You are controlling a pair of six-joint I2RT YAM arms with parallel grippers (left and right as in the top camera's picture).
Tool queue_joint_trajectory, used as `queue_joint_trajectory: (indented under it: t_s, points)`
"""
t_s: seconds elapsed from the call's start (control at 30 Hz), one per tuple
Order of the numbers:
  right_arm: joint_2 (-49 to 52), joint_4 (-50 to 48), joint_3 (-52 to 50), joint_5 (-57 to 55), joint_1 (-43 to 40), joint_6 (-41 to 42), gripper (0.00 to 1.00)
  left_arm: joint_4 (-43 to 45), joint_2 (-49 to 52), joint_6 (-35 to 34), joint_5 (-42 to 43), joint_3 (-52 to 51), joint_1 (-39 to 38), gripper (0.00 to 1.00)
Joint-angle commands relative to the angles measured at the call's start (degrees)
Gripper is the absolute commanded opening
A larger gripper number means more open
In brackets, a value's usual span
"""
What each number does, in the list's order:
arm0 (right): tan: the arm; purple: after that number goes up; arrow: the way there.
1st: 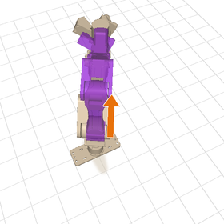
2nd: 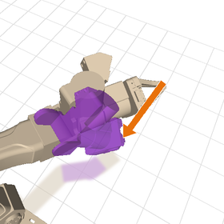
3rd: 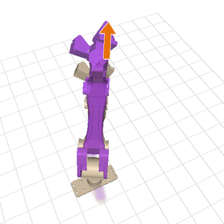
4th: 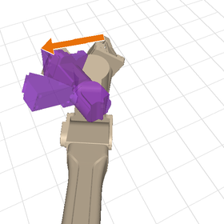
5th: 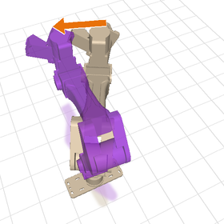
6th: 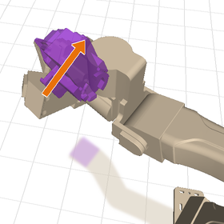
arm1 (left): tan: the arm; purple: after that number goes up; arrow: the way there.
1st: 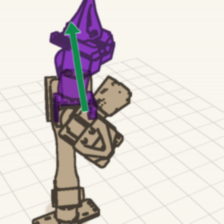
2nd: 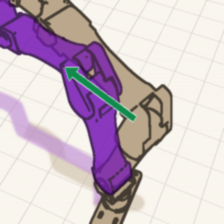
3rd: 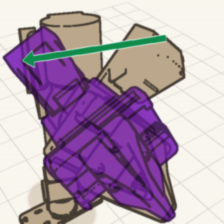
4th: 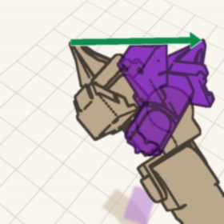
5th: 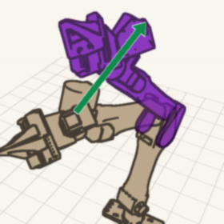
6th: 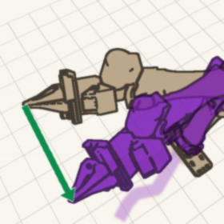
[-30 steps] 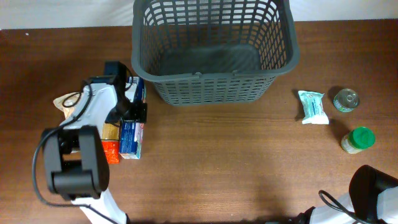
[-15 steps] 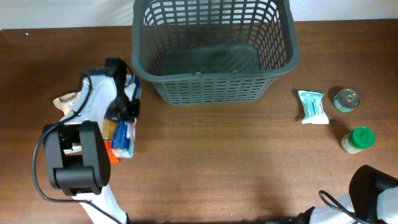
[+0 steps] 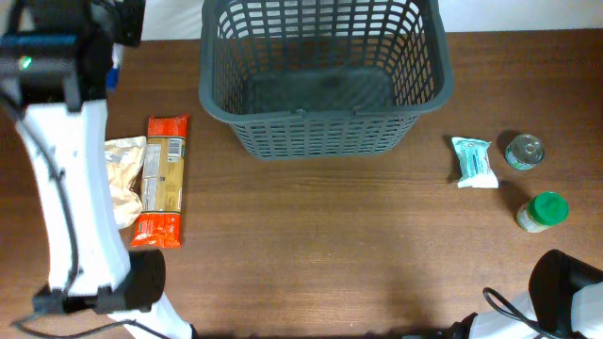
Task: Pack container
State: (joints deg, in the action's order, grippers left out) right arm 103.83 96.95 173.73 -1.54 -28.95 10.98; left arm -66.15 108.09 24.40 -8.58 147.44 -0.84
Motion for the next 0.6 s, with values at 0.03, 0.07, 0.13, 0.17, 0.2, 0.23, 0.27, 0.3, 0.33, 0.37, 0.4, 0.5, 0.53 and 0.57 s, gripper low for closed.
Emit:
queue_joint_trajectory:
  t_s: [0.03,0.07,0.13,0.17,0.2,0.23,0.27,0.3,0.33,0.37,0.4,0.5,0.53,0.57]
  points:
    - [-0.2,0.3,0.1,-0.7,-0.4,0.4,0.99,3.2,0.2,27.1,13.9,1.6,-7.2,0.01]
    - [-0.2,0.3,0.1,-0.7,-0.4,0.4,0.99,4.2,0.8,30.2,14.4,1.3,-9.0,0.02]
    - [-0.2,0.3,0.1,-0.7,-0.4,0.4,0.99,7.7,4.2,38.0,14.4,0.7,-14.3,0.01]
    - [-0.2,0.3,0.1,-0.7,-0.4,0.4,0.99,8.5,5.6,40.0,14.4,0.7,-15.7,0.02]
    - [-0.2,0.3,0.1,-0.7,-0.4,0.4,0.99,9.0,7.3,41.8,14.4,0.7,-16.8,0.01]
    - [-0.2,0.3,0.1,-0.7,-0.4,0.4,0.99,9.2,8.9,43.4,14.3,0.7,-17.8,0.02]
    - [-0.2,0.3,0.1,-0.7,-0.4,0.4,0.99,9.2,10.9,44.9,14.2,0.7,-18.8,0.02]
    - [-0.2,0.3,0.1,-0.7,-0.4,0.4,0.99,9.2,13.0,45.6,13.9,0.7,-19.4,0.02]
    - [-0.2,0.3,0.1,-0.7,-0.4,0.4,0.99,9.2,14.7,45.8,13.5,0.7,-19.9,0.02]
    - [-0.2,0.3,0.1,-0.7,-0.4,0.4,0.99,9.2,16.9,45.8,13.2,0.7,-20.3,0.02]
    - [-0.2,0.3,0.1,-0.7,-0.4,0.4,0.99,9.1,19.0,45.9,13.1,0.7,-20.6,0.02]
    - [-0.2,0.3,0.1,-0.7,-0.4,0.4,0.99,9.2,25.2,45.9,13.1,0.7,-21.1,0.02]
    - [-0.2,0.3,0.1,-0.7,-0.4,0.4,0.99,9.2,26.9,45.9,13.0,0.7,-21.3,0.01]
    - [-0.2,0.3,0.1,-0.7,-0.4,0.4,0.99,9.2,28.5,45.7,13.1,0.7,-21.5,0.02]
